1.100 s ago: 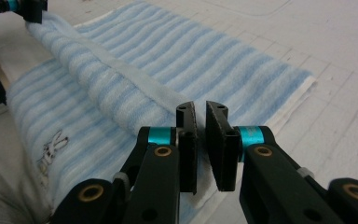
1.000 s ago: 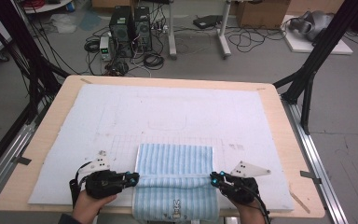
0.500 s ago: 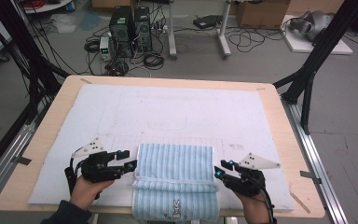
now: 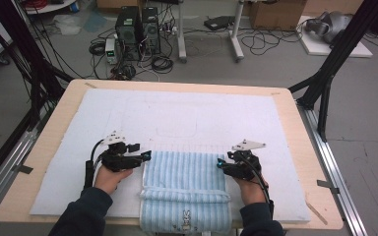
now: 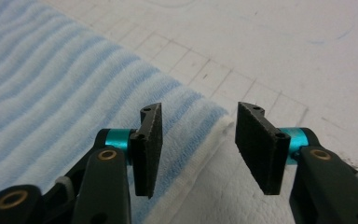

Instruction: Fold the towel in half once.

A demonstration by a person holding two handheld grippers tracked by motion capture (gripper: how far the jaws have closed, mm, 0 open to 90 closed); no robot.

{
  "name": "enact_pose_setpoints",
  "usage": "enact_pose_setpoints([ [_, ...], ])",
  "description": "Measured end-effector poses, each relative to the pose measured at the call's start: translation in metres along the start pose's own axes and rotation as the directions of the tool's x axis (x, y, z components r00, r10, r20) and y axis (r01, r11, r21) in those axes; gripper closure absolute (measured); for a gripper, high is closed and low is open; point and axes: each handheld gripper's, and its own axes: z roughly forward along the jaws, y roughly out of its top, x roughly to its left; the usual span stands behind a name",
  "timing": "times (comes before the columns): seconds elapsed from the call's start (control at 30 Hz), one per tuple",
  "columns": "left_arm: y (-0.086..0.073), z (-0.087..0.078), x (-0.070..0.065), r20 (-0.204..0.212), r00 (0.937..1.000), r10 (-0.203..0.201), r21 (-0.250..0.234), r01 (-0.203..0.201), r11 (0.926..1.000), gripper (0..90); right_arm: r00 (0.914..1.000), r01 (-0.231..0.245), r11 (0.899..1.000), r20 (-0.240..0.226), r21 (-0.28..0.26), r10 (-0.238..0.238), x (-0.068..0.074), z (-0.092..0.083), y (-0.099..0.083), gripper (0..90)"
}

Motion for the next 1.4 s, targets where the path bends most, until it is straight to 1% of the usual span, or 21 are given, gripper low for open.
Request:
enact_pose_setpoints([
  [0.13,-0.004,0.011,-0.004,-0.01,0.9997,0.02,0.076,-0.019,0.997,46.8,0.9999,0.007,0.999,0.008,0.054,-0.007,-0.001,0.009,-0.002,62.3],
  [0.17,-0.004,0.012,-0.006,-0.019,0.9993,0.032,0.074,-0.03,0.9968,47.6,1.0,0.004,0.998,0.003,0.057,-0.004,-0.002,0.01,-0.002,66.0],
  [0.23,-0.004,0.012,-0.008,-0.019,0.9994,0.029,0.071,-0.028,0.9971,48.2,1.0,0.005,0.999,0.002,0.047,-0.005,-0.004,0.011,-0.003,81.5],
  [0.27,-0.004,0.013,-0.008,-0.022,0.999,0.038,0.073,-0.036,0.9966,48.1,0.9992,0.026,0.999,0.03,0.042,-0.027,-0.003,0.011,-0.003,83.6],
  [0.33,-0.004,0.013,-0.01,-0.024,0.9989,0.041,0.073,-0.039,0.9966,46.3,0.9986,0.016,0.999,0.049,0.037,-0.018,-0.004,0.012,-0.002,82.1],
  [0.4,-0.004,0.014,-0.012,-0.018,0.9989,0.044,0.074,-0.043,0.9964,44.5,0.9985,-0.005,0.999,0.055,0.032,0.003,-0.005,0.013,-0.002,75.2],
  [0.53,-0.005,0.017,-0.02,-0.027,0.995,0.096,0.08,-0.094,0.9924,44.5,0.9982,-0.021,1.0,0.057,0.021,0.019,-0.006,0.012,-0.003,68.9],
  [0.57,-0.006,0.017,-0.021,-0.022,0.994,0.107,0.082,-0.105,0.9911,48.8,0.9987,-0.023,1.0,0.046,0.019,0.022,-0.006,0.013,-0.004,68.3],
  [0.63,-0.007,0.018,-0.023,-0.012,0.9918,0.127,0.098,-0.125,0.9873,67.4,0.9995,-0.015,1.0,0.028,0.021,0.015,-0.005,0.013,-0.005,68.9],
  [0.67,-0.007,0.018,-0.024,-0.024,0.9915,0.128,0.097,-0.125,0.9874,74.2,0.9998,-0.017,1.0,0.014,0.021,0.016,-0.005,0.014,-0.005,74.8],
  [0.7,-0.006,0.019,-0.024,-0.003,0.9946,0.103,0.101,-0.103,0.9896,82.6,0.9998,-0.012,1.0,-0.012,0.022,0.013,-0.005,0.014,-0.005,82.4],
  [0.73,-0.006,0.019,-0.024,-0.008,0.9948,0.101,0.1,-0.1,0.99,84.5,0.9998,0.01,1.0,-0.019,0.02,-0.009,-0.004,0.015,-0.005,84.9],
  [0.8,-0.004,0.02,-0.021,-0.015,0.9958,0.09,0.092,-0.088,0.9919,85.3,0.9996,0.011,1.0,-0.027,0.029,-0.01,-0.006,0.016,-0.002,86.0],
  [0.9,0.002,0.02,-0.01,-0.016,0.9991,0.039,0.048,-0.039,0.9981,85.3,0.9999,-0.001,1.0,-0.016,0.017,0.001,-0.011,0.019,0.004,86.2],
  [0.97,0.012,0.022,-0.007,-0.016,0.9982,0.059,0.052,-0.058,0.997,85.3,0.9998,-0.018,1.0,-0.005,-0.003,0.018,-0.012,0.021,0.01,86.1],
  [1.0,0.017,0.02,-0.006,-0.014,0.9982,0.058,0.016,-0.058,0.9982,85.3,0.9999,-0.011,1.0,0.008,-0.007,0.012,-0.013,0.023,0.014,86.2],
  [1.07,0.029,0.02,-0.003,-0.017,0.9977,0.065,-0.004,-0.065,0.9979,85.3,0.9992,-0.009,1.0,0.038,-0.014,0.009,-0.015,0.027,0.02,86.2],
  [1.17,0.044,0.026,0.006,-0.022,0.9987,0.047,-0.017,-0.047,0.9987,85.2,0.9985,-0.028,0.999,0.046,-0.036,0.03,-0.022,0.034,0.03,86.1],
  [1.23,0.049,0.029,0.012,-0.03,0.9989,0.037,-0.05,-0.039,0.998,85.2,0.9977,-0.036,0.999,0.055,-0.04,0.038,-0.025,0.038,0.039,86.1],
  [1.33,0.056,0.034,0.022,-0.043,0.999,0.012,-0.033,-0.013,0.9994,85.2,0.997,-0.04,0.998,0.065,-0.053,0.043,-0.028,0.043,0.053,86.1],
  [1.4,0.06,0.034,0.026,-0.05,0.9987,0.007,-0.079,-0.01,0.9968,85.2,0.9962,-0.035,0.998,0.079,-0.053,0.039,-0.028,0.047,0.06,86.2],
])
